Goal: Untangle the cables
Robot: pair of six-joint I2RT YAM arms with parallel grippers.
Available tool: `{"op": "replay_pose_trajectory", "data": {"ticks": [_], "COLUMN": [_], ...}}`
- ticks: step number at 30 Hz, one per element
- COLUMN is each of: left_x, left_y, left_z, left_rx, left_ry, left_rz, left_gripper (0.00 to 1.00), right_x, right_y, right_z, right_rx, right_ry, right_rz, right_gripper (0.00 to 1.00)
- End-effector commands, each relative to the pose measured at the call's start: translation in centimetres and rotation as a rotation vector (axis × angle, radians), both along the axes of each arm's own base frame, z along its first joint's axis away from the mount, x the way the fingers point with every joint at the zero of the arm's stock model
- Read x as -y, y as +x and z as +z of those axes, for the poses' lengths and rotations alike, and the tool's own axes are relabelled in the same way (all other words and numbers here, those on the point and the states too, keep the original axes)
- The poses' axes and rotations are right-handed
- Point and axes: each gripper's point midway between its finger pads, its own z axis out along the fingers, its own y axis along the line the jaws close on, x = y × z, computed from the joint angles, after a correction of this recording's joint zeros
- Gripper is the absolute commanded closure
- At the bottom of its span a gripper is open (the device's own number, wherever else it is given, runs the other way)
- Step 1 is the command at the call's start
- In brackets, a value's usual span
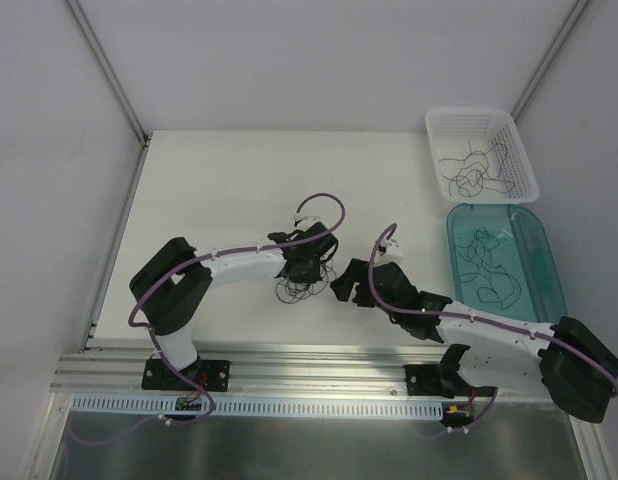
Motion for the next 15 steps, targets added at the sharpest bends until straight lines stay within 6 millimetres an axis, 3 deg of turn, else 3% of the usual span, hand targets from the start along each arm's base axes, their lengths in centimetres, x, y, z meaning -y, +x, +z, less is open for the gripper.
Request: {"op": "replay_pose_trajectory", "data": {"ticks": [1,7,15], "left_x": [0.5,0.2,0.4], "left_y": [0.2,-0.7,-1.3], "left_z": [2.2,3.8,5.1], "left_rx": [0.031,0.029,0.031], "left_ry": [-0.059,-0.131,-0.197], "left_rz": [0.025,0.052,0.06], "left_gripper": [1.0,1.0,1.0], "right_x": [-1.9,-3.0,-5.0], "right_y": [0.4,0.6,1.9], "right_z": [0.8,-0.6,-1.8], "right_rx": [0.009,-0.035,-0.064], "right_ry": [0.118,0.159,0.223], "right_rz": [0.015,0.014,0.031], "right_gripper": [0.24,0.44,0.49]}}
